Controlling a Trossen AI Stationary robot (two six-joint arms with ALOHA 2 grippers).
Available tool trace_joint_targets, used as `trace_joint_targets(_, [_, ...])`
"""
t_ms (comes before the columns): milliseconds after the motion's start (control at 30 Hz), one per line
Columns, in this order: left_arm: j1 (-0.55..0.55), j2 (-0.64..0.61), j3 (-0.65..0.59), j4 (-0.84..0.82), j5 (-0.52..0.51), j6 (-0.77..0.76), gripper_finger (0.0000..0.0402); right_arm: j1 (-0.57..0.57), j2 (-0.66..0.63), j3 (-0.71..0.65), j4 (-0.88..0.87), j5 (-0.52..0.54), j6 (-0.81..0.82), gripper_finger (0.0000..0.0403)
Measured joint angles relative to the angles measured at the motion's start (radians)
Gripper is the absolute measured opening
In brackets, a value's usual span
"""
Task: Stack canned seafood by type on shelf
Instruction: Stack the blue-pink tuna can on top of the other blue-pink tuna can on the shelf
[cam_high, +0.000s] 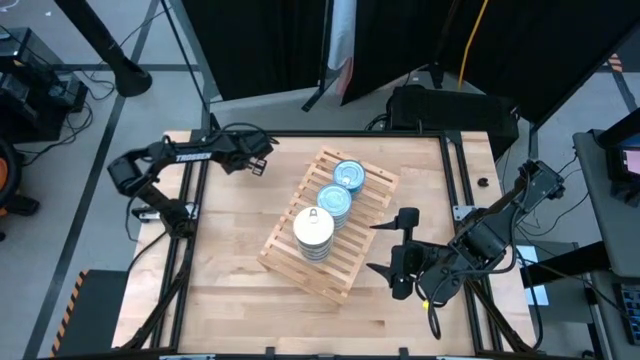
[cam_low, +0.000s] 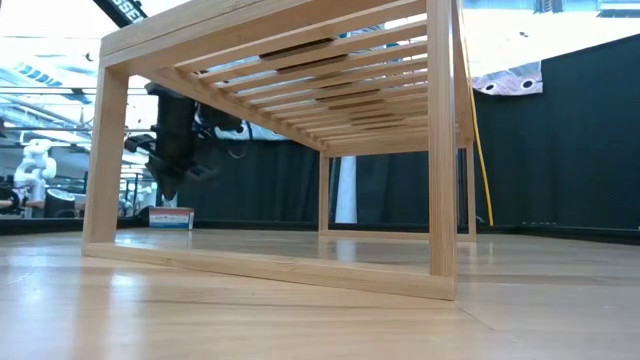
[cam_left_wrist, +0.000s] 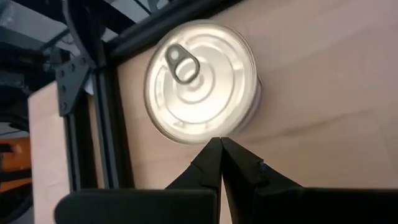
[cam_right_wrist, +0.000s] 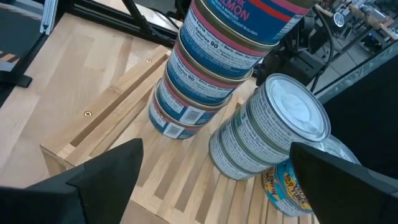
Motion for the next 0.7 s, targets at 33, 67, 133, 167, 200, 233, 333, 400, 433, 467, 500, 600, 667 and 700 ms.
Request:
trace_joint_targets(33, [0.000,0.004,0.000,0.004,-0.015,0.001,0.0013,0.000,0.000,0.000,0.000,0.000,0.002,0.0396])
trace_joint_targets(67, [0.000,0.009,0.000,0.007,-0.028,0.000,0.0013,0.000,0.000,0.000,0.000,0.000,0.004,0.0396])
trace_joint_targets(133, [0.006,0.015,0.000,0.018,-0.036,0.005,0.0013,0.000,0.000,0.000,0.001,0.000,0.005,0.0396])
trace_joint_targets(167, [0.010,0.015,0.000,0.019,-0.035,0.006,0.0013,0.000,0.000,0.000,0.001,0.000,0.005,0.0396])
trace_joint_targets(200, [0.014,0.018,0.000,0.018,-0.033,0.006,0.0013,0.000,0.000,0.000,0.001,0.000,0.007,0.0396])
trace_joint_targets(233, [0.017,0.022,0.000,0.019,-0.033,0.006,0.0013,0.000,0.000,0.000,0.001,0.000,0.010,0.0396])
trace_joint_targets(333, [0.028,0.036,0.000,0.017,-0.032,0.006,0.0013,0.000,0.000,0.000,0.001,0.000,0.023,0.0396])
trace_joint_targets(400, [0.032,0.045,0.001,0.018,-0.028,0.006,0.0013,0.000,0.000,0.000,0.001,0.000,0.024,0.0396])
trace_joint_targets(433, [0.032,0.050,0.001,0.017,-0.025,0.006,0.0013,0.000,0.000,0.000,0.001,-0.001,0.024,0.0396])
trace_joint_targets(467, [0.032,0.052,0.001,0.017,-0.025,0.005,0.0013,0.000,0.000,0.000,0.001,-0.005,0.024,0.0396])
trace_joint_targets(500, [0.032,0.055,0.001,0.020,-0.025,0.006,0.0013,0.000,0.000,0.000,0.001,-0.014,0.024,0.0396])
trace_joint_targets(600, [0.031,0.066,0.001,0.031,-0.035,0.007,0.0013,0.000,0.000,0.000,0.002,-0.027,0.024,0.0396])
trace_joint_targets(667, [0.032,0.068,0.001,0.042,-0.036,0.007,0.0013,0.000,0.000,0.000,0.002,-0.027,0.024,0.0396])
trace_joint_targets(700, [0.032,0.068,0.001,0.045,-0.035,0.007,0.0013,0.000,0.000,0.000,0.002,-0.027,0.024,0.0396])
